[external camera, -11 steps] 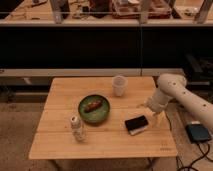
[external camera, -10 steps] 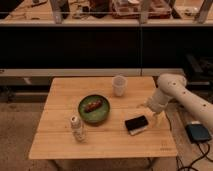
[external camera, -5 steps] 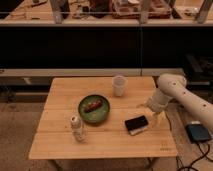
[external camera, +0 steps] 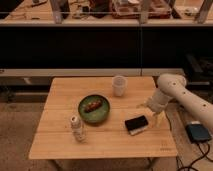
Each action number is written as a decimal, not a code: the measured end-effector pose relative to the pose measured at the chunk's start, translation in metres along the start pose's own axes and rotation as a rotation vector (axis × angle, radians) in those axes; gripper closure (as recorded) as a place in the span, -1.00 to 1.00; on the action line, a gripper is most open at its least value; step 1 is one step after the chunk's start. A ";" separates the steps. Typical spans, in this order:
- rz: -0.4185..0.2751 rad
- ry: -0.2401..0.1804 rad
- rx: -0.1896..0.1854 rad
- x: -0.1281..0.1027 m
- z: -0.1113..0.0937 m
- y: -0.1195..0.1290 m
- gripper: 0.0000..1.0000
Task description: Place the ceramic cup in the ceramic bowl
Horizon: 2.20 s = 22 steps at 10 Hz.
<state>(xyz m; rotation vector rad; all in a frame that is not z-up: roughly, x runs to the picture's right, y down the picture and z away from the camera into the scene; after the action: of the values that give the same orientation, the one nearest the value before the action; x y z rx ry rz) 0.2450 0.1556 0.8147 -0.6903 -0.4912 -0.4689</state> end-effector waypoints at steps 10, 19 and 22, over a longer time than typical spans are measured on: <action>-0.052 0.032 0.080 -0.003 -0.029 -0.029 -0.60; -0.226 0.073 0.297 -0.027 -0.080 -0.154 -0.60; -0.256 0.095 0.292 -0.022 -0.056 -0.190 -0.60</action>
<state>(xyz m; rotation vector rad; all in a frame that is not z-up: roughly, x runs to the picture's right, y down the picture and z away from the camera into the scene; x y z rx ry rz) 0.1374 -0.0065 0.8566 -0.3231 -0.5476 -0.6523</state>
